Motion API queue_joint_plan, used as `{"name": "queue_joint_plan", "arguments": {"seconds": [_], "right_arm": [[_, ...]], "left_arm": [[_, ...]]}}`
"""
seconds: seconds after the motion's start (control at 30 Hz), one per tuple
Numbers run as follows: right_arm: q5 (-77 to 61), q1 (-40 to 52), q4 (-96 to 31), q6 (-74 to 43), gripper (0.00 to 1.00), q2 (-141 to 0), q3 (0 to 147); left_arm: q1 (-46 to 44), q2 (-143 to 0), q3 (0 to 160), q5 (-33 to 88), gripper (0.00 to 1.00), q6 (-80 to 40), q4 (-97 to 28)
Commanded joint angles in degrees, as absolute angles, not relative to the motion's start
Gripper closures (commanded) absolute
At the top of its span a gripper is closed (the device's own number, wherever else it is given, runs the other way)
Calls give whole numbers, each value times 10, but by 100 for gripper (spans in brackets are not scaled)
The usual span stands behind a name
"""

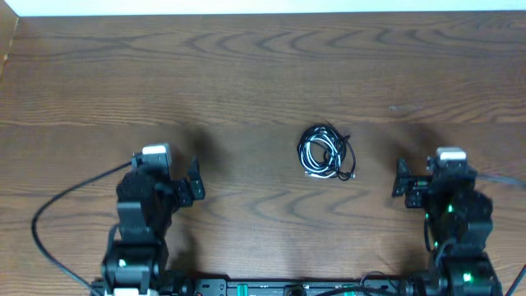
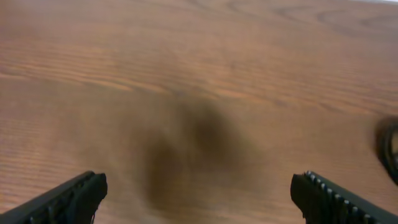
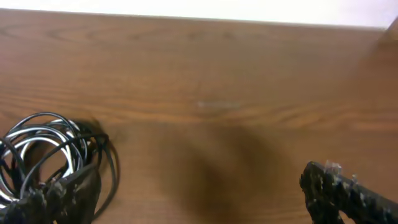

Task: Untangle cables
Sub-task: 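Reach the left gripper to the cable bundle and grasp it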

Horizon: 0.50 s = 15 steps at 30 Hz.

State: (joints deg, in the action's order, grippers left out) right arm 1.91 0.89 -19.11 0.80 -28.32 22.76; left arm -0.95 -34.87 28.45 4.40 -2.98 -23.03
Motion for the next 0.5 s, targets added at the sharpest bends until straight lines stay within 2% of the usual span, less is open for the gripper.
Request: {"name": "queue_joint_plan", "arguments": {"seconds": [0.0,0.27,0.47], "right_arm": [[10,5,-214,-21,1,-345,278],[-15,5,-332,-10,1,-494,397],[-96,5,-340,-13,1,-538,441]], "left_arm": [[-7,-405,352,73,0,-38,-280],[-7,-498,463,116,0,-110,-455],[-7,-501,472,114,0,-119,-481]]}}
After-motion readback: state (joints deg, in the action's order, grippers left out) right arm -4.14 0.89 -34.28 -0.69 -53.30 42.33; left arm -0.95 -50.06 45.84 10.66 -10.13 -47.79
